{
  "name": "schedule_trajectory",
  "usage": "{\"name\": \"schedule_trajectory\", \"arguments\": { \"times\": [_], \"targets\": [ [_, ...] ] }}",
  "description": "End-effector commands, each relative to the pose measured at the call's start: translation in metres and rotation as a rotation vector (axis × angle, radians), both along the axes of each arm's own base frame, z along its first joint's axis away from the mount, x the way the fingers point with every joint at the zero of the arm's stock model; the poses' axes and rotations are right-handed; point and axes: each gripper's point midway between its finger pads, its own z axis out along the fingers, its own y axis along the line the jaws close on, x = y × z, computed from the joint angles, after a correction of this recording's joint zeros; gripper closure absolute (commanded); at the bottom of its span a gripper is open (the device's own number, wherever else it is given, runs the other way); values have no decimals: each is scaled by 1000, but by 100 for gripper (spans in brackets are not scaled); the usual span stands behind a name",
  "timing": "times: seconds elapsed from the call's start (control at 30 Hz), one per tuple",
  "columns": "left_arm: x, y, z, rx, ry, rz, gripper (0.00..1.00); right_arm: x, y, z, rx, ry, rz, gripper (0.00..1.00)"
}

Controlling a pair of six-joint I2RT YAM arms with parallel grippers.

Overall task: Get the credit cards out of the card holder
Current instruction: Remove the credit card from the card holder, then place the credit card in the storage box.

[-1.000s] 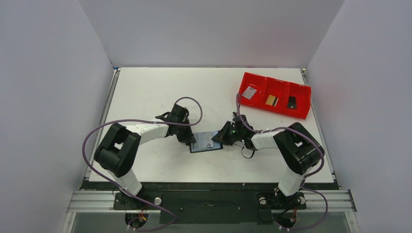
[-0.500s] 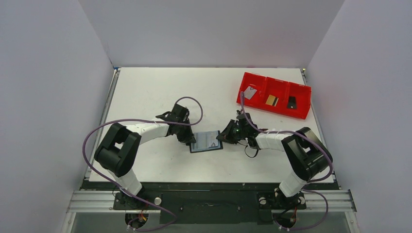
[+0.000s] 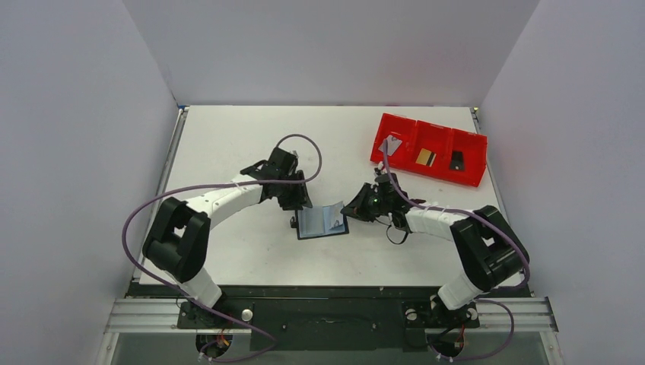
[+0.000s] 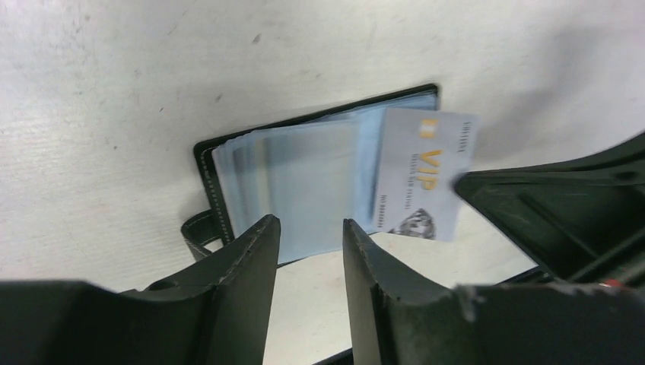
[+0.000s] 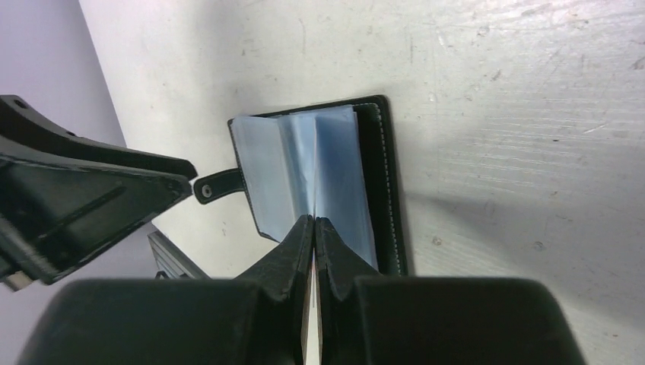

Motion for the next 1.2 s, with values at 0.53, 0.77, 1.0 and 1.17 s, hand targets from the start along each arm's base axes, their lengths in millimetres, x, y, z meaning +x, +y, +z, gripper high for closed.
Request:
{"name": "schedule_trajectory", "arguments": {
  "times": [0.53, 0.77, 1.0, 1.17],
  "targets": [
    [6, -45, 117, -540, -113, -118, 50, 16, 18, 139, 399, -186, 30, 100],
    [14, -51, 142, -708, -155, -126, 50, 13, 21, 150, 452, -189, 41, 100],
    [15, -57, 143, -767, -137, -128, 51, 13, 24, 155, 492, -188, 48, 100],
    [15, -59, 142, -782, -127, -128, 59, 12, 25, 155, 494, -184, 56, 100]
  ]
}}
